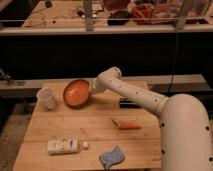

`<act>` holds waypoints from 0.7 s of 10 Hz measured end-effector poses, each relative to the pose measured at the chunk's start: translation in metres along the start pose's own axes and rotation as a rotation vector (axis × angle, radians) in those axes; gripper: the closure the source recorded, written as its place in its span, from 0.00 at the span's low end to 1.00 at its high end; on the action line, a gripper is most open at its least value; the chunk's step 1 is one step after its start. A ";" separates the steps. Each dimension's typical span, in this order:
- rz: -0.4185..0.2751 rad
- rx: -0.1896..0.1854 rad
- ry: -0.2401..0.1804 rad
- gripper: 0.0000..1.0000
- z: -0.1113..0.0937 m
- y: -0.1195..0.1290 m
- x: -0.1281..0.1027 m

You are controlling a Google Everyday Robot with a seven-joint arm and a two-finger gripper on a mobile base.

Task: Pick up the ceramic bowl

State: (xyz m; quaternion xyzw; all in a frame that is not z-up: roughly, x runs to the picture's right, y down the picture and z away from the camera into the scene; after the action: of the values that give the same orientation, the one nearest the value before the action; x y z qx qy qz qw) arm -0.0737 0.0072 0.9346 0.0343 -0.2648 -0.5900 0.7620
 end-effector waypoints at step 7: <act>-0.023 0.014 -0.010 1.00 -0.013 0.005 -0.003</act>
State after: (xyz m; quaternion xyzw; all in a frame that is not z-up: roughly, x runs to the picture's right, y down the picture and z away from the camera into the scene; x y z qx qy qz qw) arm -0.0644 0.0084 0.9244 0.0397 -0.2720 -0.5972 0.7535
